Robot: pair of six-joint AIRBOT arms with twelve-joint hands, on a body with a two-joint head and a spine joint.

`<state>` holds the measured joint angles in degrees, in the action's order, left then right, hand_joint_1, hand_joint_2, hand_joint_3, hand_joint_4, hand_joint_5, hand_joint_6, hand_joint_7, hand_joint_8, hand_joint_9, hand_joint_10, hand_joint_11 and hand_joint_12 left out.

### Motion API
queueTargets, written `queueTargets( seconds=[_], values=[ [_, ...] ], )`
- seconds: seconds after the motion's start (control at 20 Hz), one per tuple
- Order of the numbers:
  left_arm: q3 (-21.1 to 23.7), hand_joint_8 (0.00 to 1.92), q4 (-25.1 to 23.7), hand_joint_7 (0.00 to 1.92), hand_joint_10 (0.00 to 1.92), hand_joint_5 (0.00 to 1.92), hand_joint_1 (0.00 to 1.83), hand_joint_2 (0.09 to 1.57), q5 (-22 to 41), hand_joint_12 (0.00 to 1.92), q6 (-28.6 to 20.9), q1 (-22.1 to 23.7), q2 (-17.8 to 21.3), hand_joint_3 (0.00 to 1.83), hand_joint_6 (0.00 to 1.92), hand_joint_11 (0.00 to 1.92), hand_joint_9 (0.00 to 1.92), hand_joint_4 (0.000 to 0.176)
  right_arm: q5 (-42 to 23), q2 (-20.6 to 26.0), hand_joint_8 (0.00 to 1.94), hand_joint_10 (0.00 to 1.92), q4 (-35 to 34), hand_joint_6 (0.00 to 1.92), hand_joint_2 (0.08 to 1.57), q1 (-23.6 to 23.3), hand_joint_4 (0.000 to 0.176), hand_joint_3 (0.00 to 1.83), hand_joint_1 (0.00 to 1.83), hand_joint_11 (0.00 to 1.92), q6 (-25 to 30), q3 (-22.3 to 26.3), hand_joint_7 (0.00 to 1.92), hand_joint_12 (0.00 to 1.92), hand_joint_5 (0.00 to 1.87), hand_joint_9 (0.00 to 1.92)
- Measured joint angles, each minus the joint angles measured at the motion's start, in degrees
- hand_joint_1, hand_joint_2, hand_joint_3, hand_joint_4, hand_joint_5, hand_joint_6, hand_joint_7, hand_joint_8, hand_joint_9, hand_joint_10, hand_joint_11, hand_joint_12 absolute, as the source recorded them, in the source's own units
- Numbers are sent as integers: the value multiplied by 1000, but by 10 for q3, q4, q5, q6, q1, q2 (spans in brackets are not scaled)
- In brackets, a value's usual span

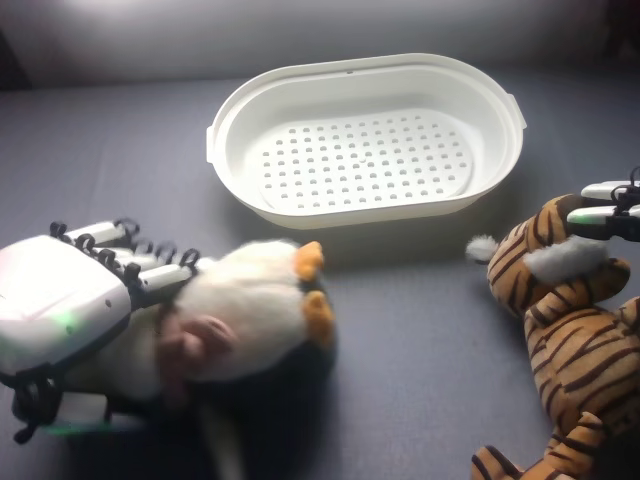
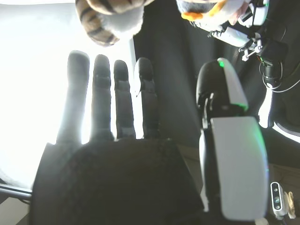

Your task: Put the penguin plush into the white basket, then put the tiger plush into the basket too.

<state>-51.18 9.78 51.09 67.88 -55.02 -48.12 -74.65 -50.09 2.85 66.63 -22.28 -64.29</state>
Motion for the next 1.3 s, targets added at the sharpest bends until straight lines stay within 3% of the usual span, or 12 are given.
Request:
queueTargets(
  seconds=[0.1, 0.3, 0.5, 0.55, 0.7, 1.0, 1.05, 1.1, 1.15, 1.2, 1.25, 1.3],
  values=[
    [0, 1084, 5, 1042, 916, 1127, 1273, 1074, 17, 1391, -2, 0, 2, 2, 546, 982, 1105, 0, 0, 0, 2, 2, 0, 4, 1199, 0, 17, 3, 572, 247, 1, 0, 306, 350, 424, 326],
    [9, 1385, -5, 890, 1312, 1053, 1261, 1134, 45, 1658, -27, -2, 31, 1, 588, 968, 981, 0, 0, 0, 1, 2, 0, 0, 1215, 0, 23, 6, 572, 258, 2, 0, 310, 341, 418, 326],
    [9, 964, -25, 1106, 901, 1029, 1275, 1076, 130, 1364, -64, 11, 52, 0, 736, 884, 1040, 0, 0, -1, 4, 4, -1, 5, 1221, 0, 5, 4, 559, 271, 2, 0, 321, 326, 434, 334],
    [5, 908, -32, 1059, 1148, 968, 1365, 1087, 144, 1284, -65, 24, 53, 3, 760, 859, 988, 0, 0, -1, 5, 7, -1, 7, 1226, 0, 0, 5, 559, 281, 2, 0, 325, 329, 439, 341],
    [-32, 703, -38, 1123, 1059, 976, 1391, 1063, 167, 1150, -67, 94, 34, 1, 860, 773, 1049, 0, 0, -2, 0, 0, -2, 1, 1232, 0, 5, 0, 529, 318, 2, -2, 332, 283, 438, 359],
    [-167, 711, -50, 1144, 993, 959, 1394, 1055, -43, 1042, -64, 298, -78, 1, 822, 889, 1100, 0, 0, -4, 3, 3, -4, 4, 1223, 0, 0, 0, 575, 325, 3, -9, 343, 263, 450, 366],
    [-180, 868, -50, 1101, 590, 929, 1271, 1089, -61, 1028, -63, 317, -88, 3, 940, 811, 985, 0, 0, -5, 1, 2, -4, 1, 1225, 0, 0, 0, 579, 327, 3, -9, 339, 263, 445, 363],
    [-197, 141, -50, 818, 181, 692, 1086, 967, -86, 1000, -54, 336, -98, 0, 103, 586, 850, 0, -2, -9, 3, 1, -3, 2, 1234, 0, 0, 2, 584, 323, 5, -11, 345, 260, 447, 364],
    [-203, 141, -48, 818, 181, 692, 1086, 967, -100, 1000, -47, 340, -102, 0, 103, 586, 850, 0, 1, -10, 3, 1, -3, 2, 1234, 0, 0, 2, 584, 323, 5, -12, 345, 260, 447, 364],
    [-211, 30, -41, 671, 70, 495, 948, 956, -122, 1055, -38, 342, -110, 0, 20, 380, 708, 23, 3, -11, 3, 0, -1, 1, 1233, 0, 0, 2, 584, 313, 5, -14, 347, 256, 446, 356],
    [-219, 0, -28, 432, 2, 245, 845, 906, -157, 1085, -31, 342, -116, 0, 0, 92, 438, 126, 2, -11, 0, 0, -3, 0, 1237, 0, 0, 2, 603, 293, 6, -14, 322, 245, 431, 331],
    [-220, 0, -27, 432, 2, 245, 845, 906, -161, 1085, -30, 342, -117, 0, 0, 92, 438, 126, 2, -11, 0, 0, -2, 0, 1237, 0, 0, 2, 603, 293, 7, -14, 322, 245, 431, 331]
  ],
)
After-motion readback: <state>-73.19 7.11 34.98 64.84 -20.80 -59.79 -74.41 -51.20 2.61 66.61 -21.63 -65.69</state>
